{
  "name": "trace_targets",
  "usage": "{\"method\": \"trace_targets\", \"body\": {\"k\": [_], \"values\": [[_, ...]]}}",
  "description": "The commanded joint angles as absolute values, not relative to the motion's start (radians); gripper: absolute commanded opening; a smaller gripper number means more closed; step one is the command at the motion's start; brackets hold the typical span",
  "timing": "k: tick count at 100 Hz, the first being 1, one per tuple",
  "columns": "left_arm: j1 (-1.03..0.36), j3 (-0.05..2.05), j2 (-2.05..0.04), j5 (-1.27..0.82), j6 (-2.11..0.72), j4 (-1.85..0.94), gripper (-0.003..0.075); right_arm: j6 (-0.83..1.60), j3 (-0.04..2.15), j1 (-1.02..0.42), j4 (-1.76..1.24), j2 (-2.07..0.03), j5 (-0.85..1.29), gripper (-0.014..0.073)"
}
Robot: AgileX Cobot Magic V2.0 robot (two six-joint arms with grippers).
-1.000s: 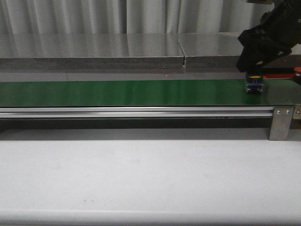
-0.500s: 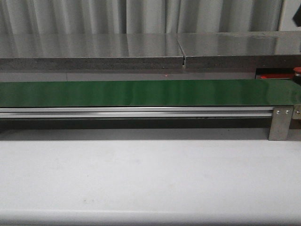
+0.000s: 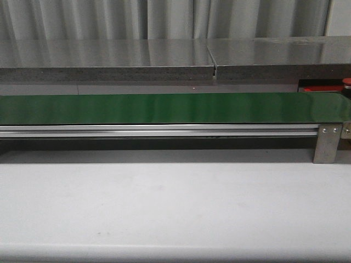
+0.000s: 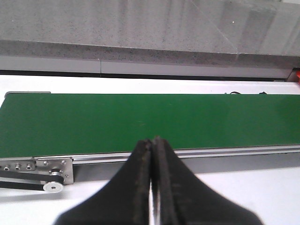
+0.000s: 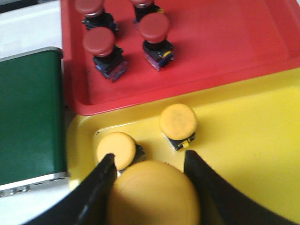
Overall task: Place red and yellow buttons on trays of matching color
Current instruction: 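Carry the yellow button with the right gripper into the yellow tray, release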
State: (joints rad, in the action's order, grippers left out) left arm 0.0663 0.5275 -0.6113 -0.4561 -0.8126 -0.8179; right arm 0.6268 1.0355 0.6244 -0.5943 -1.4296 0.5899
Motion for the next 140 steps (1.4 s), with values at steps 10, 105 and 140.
{"method": "trace_targets", "body": {"k": [10, 105, 140], "values": [[0.060, 0.554, -0.612, -0.414, -0.814, -0.853, -0.0019, 0.627, 1.016, 0.633, -0.633, -1.422, 0.449, 0.0207], [0.060, 0.554, -0.612, -0.414, -0.814, -0.853, -0.0019, 0.628, 1.016, 0.633, -0.671, -1.691, 0.429, 0.0209], [0.060, 0.554, -0.612, -0.414, -0.814, -0.853, -0.0019, 0.628, 1.016, 0.633, -0.671, -1.711, 0.460, 0.0409]]}}
